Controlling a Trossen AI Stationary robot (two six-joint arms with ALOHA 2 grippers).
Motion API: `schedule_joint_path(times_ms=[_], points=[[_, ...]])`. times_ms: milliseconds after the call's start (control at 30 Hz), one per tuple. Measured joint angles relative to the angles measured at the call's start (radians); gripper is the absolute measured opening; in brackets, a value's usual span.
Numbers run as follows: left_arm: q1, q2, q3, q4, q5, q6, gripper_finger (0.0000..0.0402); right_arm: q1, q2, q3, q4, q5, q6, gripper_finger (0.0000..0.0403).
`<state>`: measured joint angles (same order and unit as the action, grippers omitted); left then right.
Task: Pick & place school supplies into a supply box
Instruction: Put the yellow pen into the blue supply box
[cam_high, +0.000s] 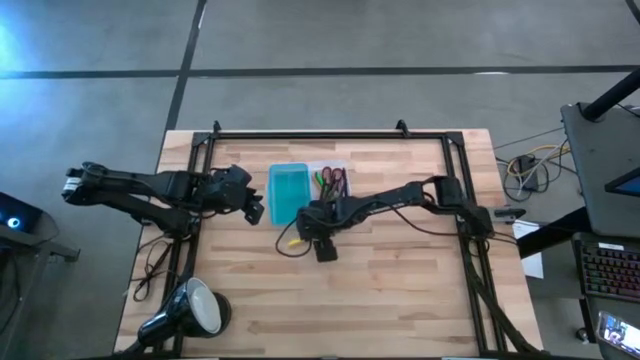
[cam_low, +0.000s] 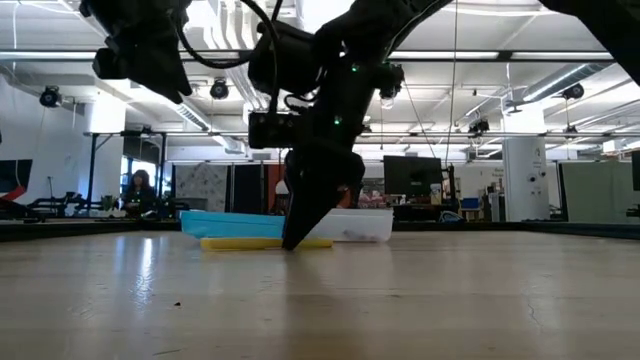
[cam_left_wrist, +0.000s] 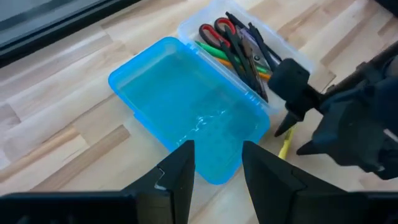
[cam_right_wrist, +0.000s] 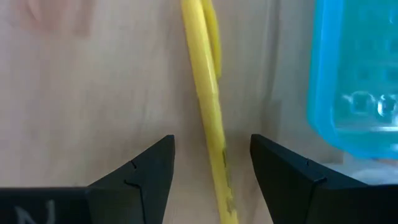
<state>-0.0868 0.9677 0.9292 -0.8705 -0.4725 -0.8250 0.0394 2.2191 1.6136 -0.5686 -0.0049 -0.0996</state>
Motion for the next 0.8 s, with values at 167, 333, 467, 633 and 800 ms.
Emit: schedule_joint_path(times_ms=[167,333,467,633,800], points=[[0.000,-0.011,-0.001,0.001,0.000,0.027,0.0119,0.000,0.038,0.036,-0.043,-0.037,0.031,0.0198],[0.002,-0.022,-0.001,0.001,-0.004,0.038,0.0119,0.005,0.049,0.042,-0.076,-0.041,0.066,0.0137],[0.004,-0.026,-0.001,0.002,-0.021,0.045,0.0119,0.007,0.049,0.041,-0.104,-0.042,0.120,0.0060],[0.005,-0.026,-0.001,0.002,-0.027,0.066,0.0119,0.036,-0.023,0.025,-0.221,-0.101,0.192,0.0020],[0.005,-0.026,-0.001,0.002,-0.027,0.067,0.0119,0.052,-0.232,-0.018,-0.241,-0.110,0.468,0.0016]])
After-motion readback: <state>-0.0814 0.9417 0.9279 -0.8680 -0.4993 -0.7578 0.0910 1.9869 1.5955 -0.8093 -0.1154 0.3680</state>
